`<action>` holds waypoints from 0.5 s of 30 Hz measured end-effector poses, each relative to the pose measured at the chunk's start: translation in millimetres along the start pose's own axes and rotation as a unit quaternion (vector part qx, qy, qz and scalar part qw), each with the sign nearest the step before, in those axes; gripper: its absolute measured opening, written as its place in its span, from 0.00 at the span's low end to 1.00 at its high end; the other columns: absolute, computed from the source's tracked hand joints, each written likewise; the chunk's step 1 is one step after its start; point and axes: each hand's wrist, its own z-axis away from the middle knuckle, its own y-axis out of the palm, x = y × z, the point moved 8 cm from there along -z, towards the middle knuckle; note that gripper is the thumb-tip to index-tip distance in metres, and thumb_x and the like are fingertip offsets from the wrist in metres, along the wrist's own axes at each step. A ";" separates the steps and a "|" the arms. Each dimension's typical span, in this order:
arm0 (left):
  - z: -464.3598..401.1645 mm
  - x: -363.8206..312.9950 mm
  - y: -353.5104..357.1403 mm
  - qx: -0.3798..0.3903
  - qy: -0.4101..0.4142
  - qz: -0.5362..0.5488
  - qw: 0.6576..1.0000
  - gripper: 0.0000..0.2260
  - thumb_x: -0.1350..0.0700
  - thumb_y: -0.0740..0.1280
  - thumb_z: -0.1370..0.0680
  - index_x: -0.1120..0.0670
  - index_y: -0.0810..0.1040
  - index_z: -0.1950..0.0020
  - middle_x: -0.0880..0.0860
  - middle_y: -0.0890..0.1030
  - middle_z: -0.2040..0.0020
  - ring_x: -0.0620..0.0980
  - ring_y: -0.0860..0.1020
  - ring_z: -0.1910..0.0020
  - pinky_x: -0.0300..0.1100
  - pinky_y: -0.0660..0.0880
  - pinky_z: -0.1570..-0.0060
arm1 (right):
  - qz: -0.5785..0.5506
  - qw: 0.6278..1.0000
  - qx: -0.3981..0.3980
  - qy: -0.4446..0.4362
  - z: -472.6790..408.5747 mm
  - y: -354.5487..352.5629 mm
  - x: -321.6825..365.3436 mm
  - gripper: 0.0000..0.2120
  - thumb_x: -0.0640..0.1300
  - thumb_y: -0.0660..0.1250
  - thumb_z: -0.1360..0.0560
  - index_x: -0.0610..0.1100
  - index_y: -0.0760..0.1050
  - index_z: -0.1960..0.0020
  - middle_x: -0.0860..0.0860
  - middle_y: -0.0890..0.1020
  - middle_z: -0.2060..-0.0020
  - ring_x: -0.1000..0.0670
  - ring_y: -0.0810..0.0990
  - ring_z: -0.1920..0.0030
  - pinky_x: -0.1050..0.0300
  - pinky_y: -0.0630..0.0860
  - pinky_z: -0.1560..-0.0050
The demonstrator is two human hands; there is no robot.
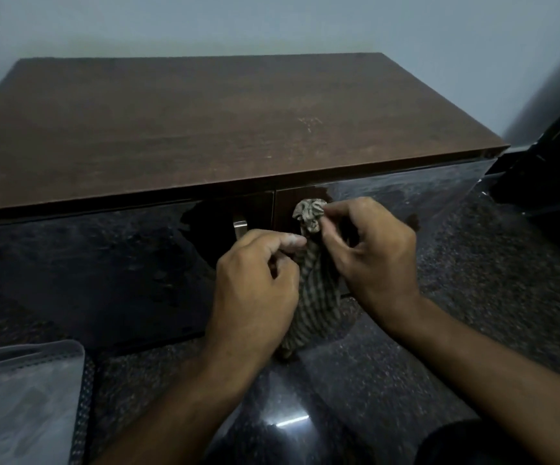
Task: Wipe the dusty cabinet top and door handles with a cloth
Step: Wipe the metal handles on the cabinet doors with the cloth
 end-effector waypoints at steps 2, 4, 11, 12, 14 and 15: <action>0.5 -0.1 0.0 -0.010 0.004 -0.004 1.000 0.13 0.65 0.66 0.24 0.50 0.85 0.46 0.42 0.82 0.50 0.35 0.78 0.49 0.22 0.71 0.50 | 0.000 1.000 0.009 0.016 2.7 5.3 -5.7 0.07 0.35 0.73 0.27 0.36 0.77 0.61 0.46 0.79 0.66 0.53 0.75 0.64 0.64 0.71 0.62; -0.7 2.7 -1.2 -0.018 -0.004 -0.005 1.000 0.13 0.64 0.66 0.24 0.50 0.84 0.45 0.42 0.82 0.48 0.34 0.78 0.50 0.22 0.71 0.51 | -0.010 0.999 0.028 0.013 7.7 9.3 -4.2 0.11 0.34 0.74 0.27 0.38 0.73 0.64 0.49 0.75 0.68 0.56 0.70 0.66 0.67 0.67 0.63; 5.5 4.7 8.9 0.032 -0.022 -0.008 0.999 0.15 0.61 0.66 0.22 0.51 0.81 0.37 0.43 0.80 0.44 0.32 0.77 0.51 0.21 0.71 0.57 | -0.012 0.994 0.106 0.016 17.3 19.2 -4.8 0.15 0.36 0.74 0.28 0.41 0.69 0.67 0.51 0.72 0.70 0.52 0.71 0.70 0.59 0.68 0.70; 6.3 4.4 8.7 0.033 -0.023 -0.007 0.999 0.15 0.61 0.66 0.22 0.51 0.81 0.37 0.42 0.80 0.44 0.32 0.76 0.50 0.20 0.70 0.57 | -0.007 0.992 0.128 0.010 19.7 23.1 -2.5 0.15 0.36 0.74 0.29 0.42 0.69 0.67 0.51 0.72 0.70 0.52 0.71 0.70 0.59 0.68 0.70; 6.3 4.6 6.3 0.030 -0.026 -0.005 0.999 0.15 0.62 0.66 0.22 0.51 0.81 0.37 0.42 0.80 0.44 0.31 0.76 0.49 0.19 0.70 0.57 | -0.009 0.988 0.151 -0.003 22.2 28.7 3.9 0.12 0.37 0.74 0.28 0.41 0.72 0.65 0.50 0.75 0.69 0.51 0.74 0.69 0.56 0.72 0.69; 6.0 4.7 5.0 0.028 -0.027 -0.004 0.999 0.15 0.62 0.66 0.22 0.51 0.81 0.36 0.43 0.80 0.44 0.31 0.76 0.50 0.19 0.70 0.57 | -0.012 0.990 0.140 -0.007 20.4 27.9 7.1 0.11 0.37 0.74 0.28 0.40 0.73 0.64 0.49 0.77 0.68 0.50 0.75 0.68 0.54 0.74 0.68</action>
